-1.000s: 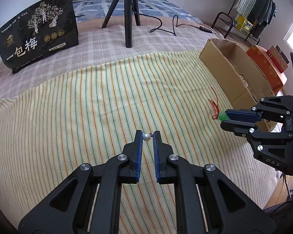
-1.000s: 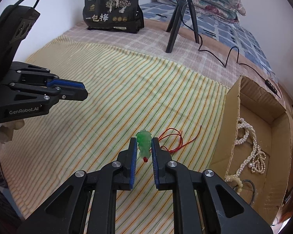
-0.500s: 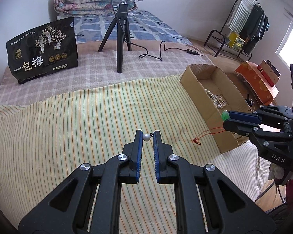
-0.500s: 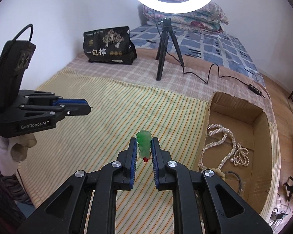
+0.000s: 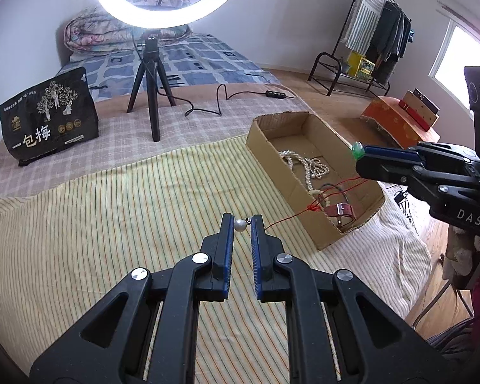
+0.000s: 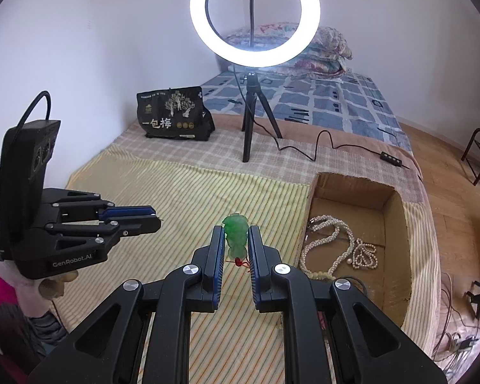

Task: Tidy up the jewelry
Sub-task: 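Carry the pearl stud and jade pendant over the box with both tools, then lower the stud and pendant into the box and open both tools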

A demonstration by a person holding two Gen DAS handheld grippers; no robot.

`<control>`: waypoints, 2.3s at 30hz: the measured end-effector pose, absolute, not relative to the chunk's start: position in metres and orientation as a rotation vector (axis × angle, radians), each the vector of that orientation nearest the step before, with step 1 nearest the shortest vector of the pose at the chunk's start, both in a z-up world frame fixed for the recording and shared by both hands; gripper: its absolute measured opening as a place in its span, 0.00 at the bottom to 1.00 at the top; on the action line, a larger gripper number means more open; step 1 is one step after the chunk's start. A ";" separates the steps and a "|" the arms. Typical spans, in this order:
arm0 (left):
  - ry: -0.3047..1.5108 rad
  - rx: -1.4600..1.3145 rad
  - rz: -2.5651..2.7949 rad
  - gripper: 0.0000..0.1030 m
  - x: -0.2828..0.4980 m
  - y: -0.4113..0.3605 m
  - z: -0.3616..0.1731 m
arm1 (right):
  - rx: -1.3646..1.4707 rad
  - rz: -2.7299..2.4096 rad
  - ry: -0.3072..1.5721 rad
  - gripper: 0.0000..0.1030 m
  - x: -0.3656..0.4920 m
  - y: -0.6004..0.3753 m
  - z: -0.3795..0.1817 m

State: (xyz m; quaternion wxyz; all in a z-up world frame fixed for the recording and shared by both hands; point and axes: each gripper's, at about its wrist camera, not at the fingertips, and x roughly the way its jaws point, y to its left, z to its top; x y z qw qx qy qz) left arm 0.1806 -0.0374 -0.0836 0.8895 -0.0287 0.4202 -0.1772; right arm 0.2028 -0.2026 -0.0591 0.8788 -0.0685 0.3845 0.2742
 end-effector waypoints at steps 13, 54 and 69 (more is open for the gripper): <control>0.825 0.005 -0.431 0.09 0.168 -0.078 -0.065 | -0.107 0.499 0.746 0.12 0.194 -0.254 -0.028; 0.817 0.099 -0.555 0.09 0.236 -0.210 -0.089 | -0.054 0.377 0.814 0.12 0.311 -0.329 -0.071; 0.839 0.097 -0.544 0.09 0.252 -0.214 -0.106 | -0.032 0.376 0.853 0.12 0.337 -0.325 -0.096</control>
